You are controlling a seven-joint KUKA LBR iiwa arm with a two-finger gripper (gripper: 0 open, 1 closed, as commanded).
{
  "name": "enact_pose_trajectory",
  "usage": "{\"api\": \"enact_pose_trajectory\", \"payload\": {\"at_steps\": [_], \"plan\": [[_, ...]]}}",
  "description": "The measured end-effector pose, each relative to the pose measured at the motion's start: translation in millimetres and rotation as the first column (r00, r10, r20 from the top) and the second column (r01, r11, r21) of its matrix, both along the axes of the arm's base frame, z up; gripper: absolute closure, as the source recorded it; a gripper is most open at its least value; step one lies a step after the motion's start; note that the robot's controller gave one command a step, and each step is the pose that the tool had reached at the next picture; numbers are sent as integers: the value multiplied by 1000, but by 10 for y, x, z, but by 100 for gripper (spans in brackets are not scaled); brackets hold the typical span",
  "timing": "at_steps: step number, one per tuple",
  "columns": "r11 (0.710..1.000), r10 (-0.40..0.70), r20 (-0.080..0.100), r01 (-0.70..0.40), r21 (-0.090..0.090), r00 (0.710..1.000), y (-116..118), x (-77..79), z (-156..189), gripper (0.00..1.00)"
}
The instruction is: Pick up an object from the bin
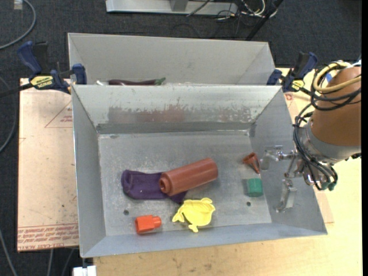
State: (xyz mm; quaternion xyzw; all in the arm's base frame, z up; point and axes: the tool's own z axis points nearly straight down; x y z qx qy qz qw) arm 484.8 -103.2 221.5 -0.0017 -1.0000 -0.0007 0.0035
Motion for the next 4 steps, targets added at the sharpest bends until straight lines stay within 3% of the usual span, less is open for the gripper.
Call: {"api": "enact_pose_trajectory", "payload": {"at_steps": [1, 2, 3, 4], "plan": [[1000, 3, 8, -3, -1, 1000, 5, 17, 40, 0], [999, 37, 7, -37, -2, 999, 422, 126, -127, 0], [986, 165, 6, -165, 2, 986, 762, 162, -152, 0], [969, 247, 9, -247, -2, 969, 917, 494, -103, 0]]}}
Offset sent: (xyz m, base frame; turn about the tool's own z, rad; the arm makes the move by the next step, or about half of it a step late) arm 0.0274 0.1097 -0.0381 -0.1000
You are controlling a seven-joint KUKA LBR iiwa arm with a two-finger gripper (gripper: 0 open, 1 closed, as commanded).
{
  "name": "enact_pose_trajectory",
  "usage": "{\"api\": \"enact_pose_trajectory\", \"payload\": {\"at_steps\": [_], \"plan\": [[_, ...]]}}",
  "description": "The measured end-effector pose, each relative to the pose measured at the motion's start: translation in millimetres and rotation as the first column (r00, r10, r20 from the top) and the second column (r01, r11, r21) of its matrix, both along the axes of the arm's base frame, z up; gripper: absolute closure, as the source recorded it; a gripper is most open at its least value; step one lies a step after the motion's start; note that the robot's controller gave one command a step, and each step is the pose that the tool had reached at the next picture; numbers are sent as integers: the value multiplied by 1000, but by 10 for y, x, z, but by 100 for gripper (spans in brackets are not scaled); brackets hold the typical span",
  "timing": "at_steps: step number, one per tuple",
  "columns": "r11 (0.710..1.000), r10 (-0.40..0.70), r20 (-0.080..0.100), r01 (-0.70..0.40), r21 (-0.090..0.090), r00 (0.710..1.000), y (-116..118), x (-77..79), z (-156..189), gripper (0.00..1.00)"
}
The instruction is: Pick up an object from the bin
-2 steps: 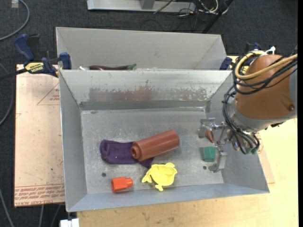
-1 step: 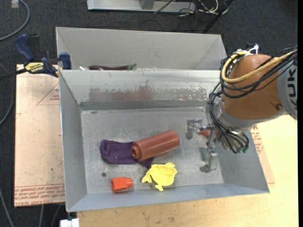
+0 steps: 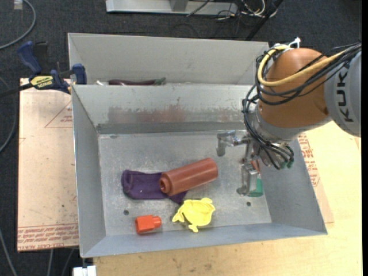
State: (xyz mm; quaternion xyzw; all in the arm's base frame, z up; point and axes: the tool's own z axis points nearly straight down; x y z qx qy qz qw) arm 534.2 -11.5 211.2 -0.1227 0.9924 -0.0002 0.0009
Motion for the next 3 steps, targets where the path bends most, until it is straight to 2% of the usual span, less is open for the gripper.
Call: {"api": "enact_pose_trajectory", "payload": {"at_steps": [1, 2, 3], "plan": [[995, 99, 6, -99, 1, 995, 263, 278, -196, 0], [974, 229, 2, -229, 1, 974, 435, 205, -598, 0], [986, 168, 4, -168, 2, 986, 474, 292, -835, 0]]}}
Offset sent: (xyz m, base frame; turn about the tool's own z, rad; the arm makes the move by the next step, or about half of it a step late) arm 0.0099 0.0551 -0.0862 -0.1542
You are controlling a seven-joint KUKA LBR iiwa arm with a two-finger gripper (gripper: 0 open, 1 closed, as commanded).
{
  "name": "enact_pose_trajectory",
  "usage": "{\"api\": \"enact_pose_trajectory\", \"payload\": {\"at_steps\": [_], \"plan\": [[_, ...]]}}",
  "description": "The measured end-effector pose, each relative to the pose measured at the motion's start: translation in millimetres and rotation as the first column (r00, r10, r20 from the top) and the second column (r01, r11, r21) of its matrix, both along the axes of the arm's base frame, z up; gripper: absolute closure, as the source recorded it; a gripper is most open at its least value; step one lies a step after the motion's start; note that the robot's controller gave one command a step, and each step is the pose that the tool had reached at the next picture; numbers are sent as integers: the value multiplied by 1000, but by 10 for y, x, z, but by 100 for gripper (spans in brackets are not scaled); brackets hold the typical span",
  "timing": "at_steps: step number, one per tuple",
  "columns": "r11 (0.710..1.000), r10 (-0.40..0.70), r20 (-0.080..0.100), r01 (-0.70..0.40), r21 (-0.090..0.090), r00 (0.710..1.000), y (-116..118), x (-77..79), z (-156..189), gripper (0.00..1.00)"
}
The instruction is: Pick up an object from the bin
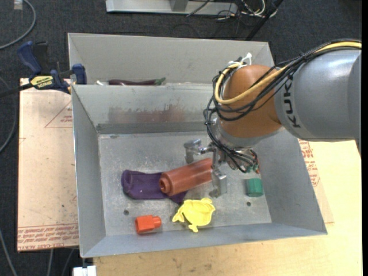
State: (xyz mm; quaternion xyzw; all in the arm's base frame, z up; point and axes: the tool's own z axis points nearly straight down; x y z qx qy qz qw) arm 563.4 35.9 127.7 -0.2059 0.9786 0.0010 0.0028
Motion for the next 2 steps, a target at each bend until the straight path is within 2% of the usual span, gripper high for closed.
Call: {"api": "enact_pose_trajectory", "payload": {"at_steps": [1, 2], "plan": [[934, 358, 3, -358, -2, 934, -193, 655, -576, 100], [934, 358, 3, -358, -1, 934, -193, 655, -576, 100]]}}
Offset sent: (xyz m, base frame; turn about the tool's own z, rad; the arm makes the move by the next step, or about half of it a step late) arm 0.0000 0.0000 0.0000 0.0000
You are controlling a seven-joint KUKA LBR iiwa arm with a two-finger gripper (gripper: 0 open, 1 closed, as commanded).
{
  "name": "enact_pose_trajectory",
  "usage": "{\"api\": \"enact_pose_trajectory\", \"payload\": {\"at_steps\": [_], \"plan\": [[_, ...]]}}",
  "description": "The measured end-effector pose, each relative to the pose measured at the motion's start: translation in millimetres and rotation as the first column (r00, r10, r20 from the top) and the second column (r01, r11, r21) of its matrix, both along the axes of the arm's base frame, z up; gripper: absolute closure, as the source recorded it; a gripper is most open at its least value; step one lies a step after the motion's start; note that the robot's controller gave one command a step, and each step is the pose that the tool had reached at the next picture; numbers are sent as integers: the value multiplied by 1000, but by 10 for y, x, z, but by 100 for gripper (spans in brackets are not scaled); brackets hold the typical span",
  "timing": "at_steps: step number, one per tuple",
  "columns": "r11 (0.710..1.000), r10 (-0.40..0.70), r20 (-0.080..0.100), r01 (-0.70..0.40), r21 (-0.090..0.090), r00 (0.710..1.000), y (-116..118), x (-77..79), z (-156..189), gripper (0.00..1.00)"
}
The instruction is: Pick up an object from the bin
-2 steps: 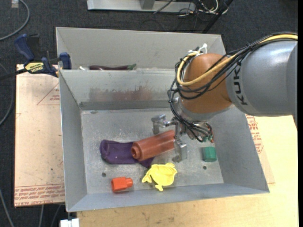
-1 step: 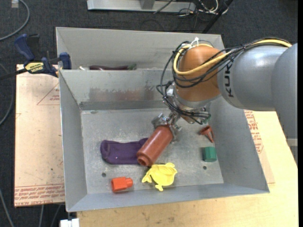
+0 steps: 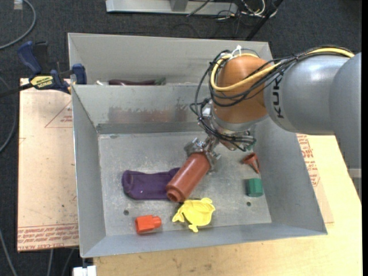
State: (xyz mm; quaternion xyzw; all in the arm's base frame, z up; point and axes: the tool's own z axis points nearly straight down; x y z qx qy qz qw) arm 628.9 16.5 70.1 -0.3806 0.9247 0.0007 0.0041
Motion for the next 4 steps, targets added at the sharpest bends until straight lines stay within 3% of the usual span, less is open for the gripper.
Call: {"api": "enact_pose_trajectory", "payload": {"at_steps": [1, 2, 4], "plan": [[906, 424, 4, -424, -2, 906, -16, 9, 1324, 100], [881, 473, 5, -473, -2, 881, -21, 13, 1501, 100], [881, 473, 5, -473, -2, 881, -20, 13, 1500, 100]]}}
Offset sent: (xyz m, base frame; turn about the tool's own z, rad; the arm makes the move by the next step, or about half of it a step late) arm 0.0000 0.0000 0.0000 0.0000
